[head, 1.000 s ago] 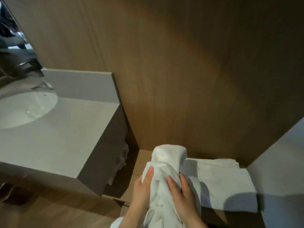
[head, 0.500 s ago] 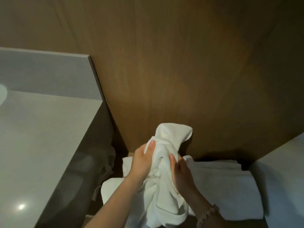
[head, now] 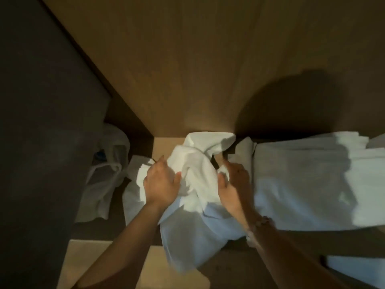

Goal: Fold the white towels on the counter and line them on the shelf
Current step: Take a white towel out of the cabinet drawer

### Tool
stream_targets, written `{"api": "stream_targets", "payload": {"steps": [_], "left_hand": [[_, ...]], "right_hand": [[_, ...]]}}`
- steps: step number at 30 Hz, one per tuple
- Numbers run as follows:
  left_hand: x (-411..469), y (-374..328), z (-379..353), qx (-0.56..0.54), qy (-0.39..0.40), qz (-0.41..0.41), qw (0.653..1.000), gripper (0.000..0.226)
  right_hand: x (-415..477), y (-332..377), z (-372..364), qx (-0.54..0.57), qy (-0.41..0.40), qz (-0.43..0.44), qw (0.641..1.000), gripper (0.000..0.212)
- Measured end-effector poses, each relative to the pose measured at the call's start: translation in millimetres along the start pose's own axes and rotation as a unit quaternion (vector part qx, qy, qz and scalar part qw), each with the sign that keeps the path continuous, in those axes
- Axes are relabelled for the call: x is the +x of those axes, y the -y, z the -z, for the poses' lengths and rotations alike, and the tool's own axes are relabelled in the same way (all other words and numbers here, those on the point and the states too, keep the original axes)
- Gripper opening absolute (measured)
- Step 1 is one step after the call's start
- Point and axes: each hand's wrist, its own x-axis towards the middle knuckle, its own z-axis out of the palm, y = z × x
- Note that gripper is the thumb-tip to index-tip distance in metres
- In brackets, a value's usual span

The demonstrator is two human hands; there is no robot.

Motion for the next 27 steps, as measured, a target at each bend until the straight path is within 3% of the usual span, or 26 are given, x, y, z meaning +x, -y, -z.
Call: {"api": "stream_targets", "payload": {"steps": [2, 4, 7, 9, 11, 14, 17, 21, 24, 27], "left_hand": [[-3.1, 6.3, 2.6, -0.007, -0.041, -0.034, 0.999, 0.065], [-7.3, 9.5, 4.2, 0.001, -0.035, -0.070, 0.997, 0.068], [-15.3, 12.1, 4.9, 0.015, 0.001, -0.088, 0.996, 0.069], [-22.9, 15.8, 7.4, 0.011, 0.016, -0.085, 0.996, 0.067], [-31.4, 21.1, 9.7, 0.004, 0.030, -0.075, 0.997, 0.065], [-40.7, 26.2, 12.8, -0.032, 0.040, -0.048, 0.998, 0.061], [-47.9, 22.7, 18.5, -0.077, 0.044, -0.013, 0.996, 0.059], [-65.5, -4.0, 49.0, -0.102, 0.045, -0.017, 0.994, 0.062], [-72.8, -35.6, 89.4, -0.127, 0.026, -0.044, 0.991, 0.063], [-78.6, -66.2, 136.7, -0.169, 0.022, -0.068, 0.983, 0.063]], "right_hand": [[-3.5, -0.3, -5.4, -0.013, -0.048, 0.023, 0.998, 0.039], [-2.0, 7.7, -10.3, -0.006, -0.006, 0.039, 0.999, 0.039], [9.5, 13.4, -19.3, -0.005, 0.138, -0.031, 0.990, 0.049], [16.7, 13.2, -24.5, 0.002, 0.164, -0.086, 0.983, 0.035], [18.7, 12.9, -22.6, 0.049, 0.137, -0.088, 0.985, 0.021], [8.4, 12.1, -17.8, 0.023, 0.064, 0.015, 0.998, 0.038], [0.8, 18.0, 3.6, -0.081, -0.033, 0.113, 0.990, 0.066], [8.1, 51.7, 56.7, -0.173, -0.090, 0.160, 0.968, 0.050], [11.8, 82.4, 103.7, -0.070, -0.106, 0.178, 0.976, 0.043], [10.2, 114.8, 147.5, 0.111, -0.092, 0.063, 0.988, 0.026]]}}
